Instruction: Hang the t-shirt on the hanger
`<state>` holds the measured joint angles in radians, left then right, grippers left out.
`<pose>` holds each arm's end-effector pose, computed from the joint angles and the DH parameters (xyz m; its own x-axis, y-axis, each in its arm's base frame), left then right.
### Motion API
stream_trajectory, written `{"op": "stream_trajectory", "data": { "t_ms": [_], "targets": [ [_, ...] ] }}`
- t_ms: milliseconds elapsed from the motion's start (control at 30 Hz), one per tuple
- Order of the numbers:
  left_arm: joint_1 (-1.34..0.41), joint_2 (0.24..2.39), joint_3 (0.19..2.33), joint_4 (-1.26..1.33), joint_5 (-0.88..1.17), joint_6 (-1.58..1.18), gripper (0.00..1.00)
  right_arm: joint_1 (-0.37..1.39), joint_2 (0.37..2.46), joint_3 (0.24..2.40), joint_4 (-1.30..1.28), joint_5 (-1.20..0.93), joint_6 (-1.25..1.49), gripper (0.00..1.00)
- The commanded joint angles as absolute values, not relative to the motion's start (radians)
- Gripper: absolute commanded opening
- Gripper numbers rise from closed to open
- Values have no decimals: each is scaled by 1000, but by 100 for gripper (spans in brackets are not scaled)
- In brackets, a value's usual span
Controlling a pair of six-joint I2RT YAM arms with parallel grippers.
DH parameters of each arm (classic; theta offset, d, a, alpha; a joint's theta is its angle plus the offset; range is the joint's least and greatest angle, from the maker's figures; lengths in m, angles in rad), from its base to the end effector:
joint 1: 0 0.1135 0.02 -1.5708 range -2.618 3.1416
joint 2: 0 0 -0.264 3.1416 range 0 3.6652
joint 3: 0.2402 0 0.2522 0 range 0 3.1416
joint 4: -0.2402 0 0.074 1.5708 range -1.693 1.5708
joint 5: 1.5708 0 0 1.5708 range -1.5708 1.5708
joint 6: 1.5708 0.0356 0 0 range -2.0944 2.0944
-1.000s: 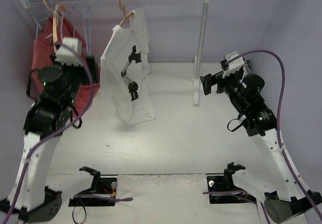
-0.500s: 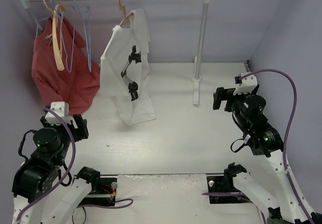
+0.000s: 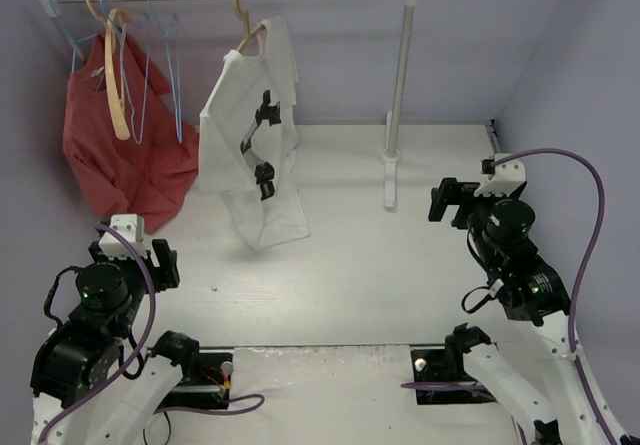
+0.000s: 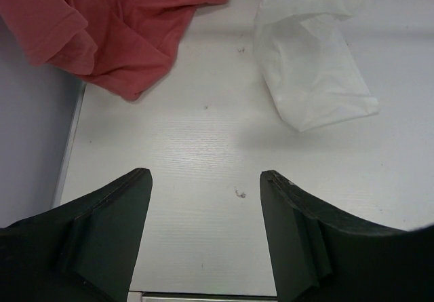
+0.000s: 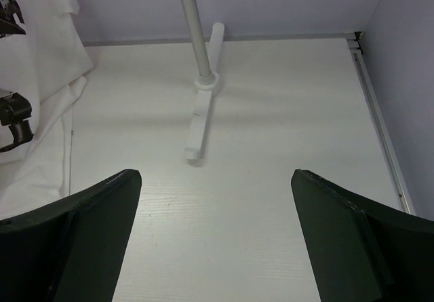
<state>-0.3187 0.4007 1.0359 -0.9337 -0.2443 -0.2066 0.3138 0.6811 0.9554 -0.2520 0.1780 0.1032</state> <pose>0.0428 -0.0051 0.3782 -0.2907 -0.1137 -0.9500 0.0254 0.9916 -0.1264 0.1384 0.0383 0.4063 0.0071 0.1089 -0.9940 -0.1369 0.9848 0.1069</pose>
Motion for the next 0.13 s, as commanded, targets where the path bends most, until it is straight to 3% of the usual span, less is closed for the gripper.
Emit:
{"op": "stream_trajectory", "data": {
  "t_ms": [0,100],
  "targets": [
    [-313,445,1061,-902,-239,-215,65,308,669,954,-192,212,129,100],
    [-313,457,1065,-900,-238,-218,65,308,663,963,-192,228,127,100]
  ]
}}
